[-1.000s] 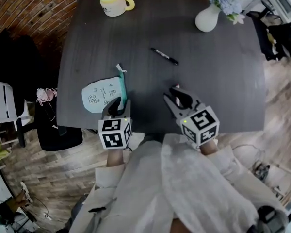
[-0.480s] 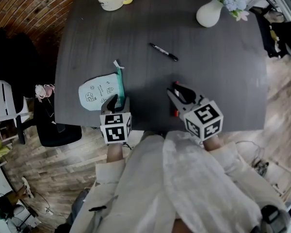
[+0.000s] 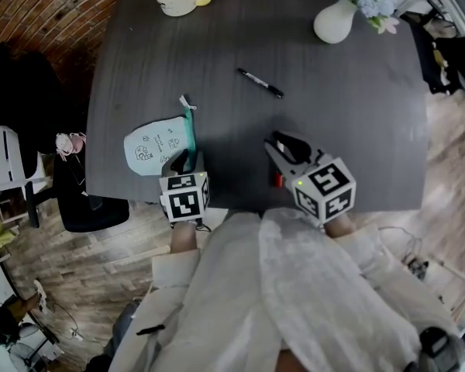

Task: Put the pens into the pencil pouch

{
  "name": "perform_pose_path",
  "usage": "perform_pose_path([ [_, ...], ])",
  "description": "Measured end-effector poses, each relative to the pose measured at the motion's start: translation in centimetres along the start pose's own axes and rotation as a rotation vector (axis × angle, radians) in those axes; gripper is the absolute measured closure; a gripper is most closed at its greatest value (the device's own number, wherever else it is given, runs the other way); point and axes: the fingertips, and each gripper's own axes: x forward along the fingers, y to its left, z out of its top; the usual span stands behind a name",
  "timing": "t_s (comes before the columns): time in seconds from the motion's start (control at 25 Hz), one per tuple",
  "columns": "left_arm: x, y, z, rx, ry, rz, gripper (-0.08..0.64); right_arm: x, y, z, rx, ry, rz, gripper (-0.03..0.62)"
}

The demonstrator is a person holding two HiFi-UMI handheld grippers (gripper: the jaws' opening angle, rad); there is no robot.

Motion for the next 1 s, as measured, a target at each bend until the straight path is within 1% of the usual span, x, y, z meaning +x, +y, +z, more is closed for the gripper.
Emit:
perform_pose_path([
  [0.16, -0.2, -0.1, 0.0, -0.017, -0.010, 0.000, 0.470, 0.0, 0.1, 0.0, -0.001, 0.002, 0.009, 0.508],
  [0.36, -0.7, 0.1, -0.5, -0.101, -0.039, -0.012, 0.499, -0.2, 0.2, -0.1, 0.016, -0.001, 0.025, 0.508],
  [0.48, -1.3, -0.1, -0.2, -0.121, -0.064, -0.030, 0.511, -0.5, -0.1, 0.1, 0.012, -0.010, 0.020, 0.508],
  [0.68, -2.6, -1.4, 0.9, -0.127, -0.107, -0.101, 0.517, -0.8, 0.1, 0.2, 0.028, -0.029, 0.051, 0.522],
  [0.8, -3.4, -2.4, 1.5, -0.138, -0.129, -0.150, 0.517, -0.7, 0.6, -0.1, 0.017, -0.023, 0.065, 0.533],
  [0.92, -4.1, -3.7, 2.4, -0.192, -0.166, -0.231, 0.517, -0.7, 1.1, -0.3, 0.034, -0.025, 0.094, 0.545],
  [1.0, -4.6, -4.7, 3.3, -0.216, -0.194, -0.285, 0.517, -0.9, 1.1, -0.1, 0.042, -0.036, 0.092, 0.548],
])
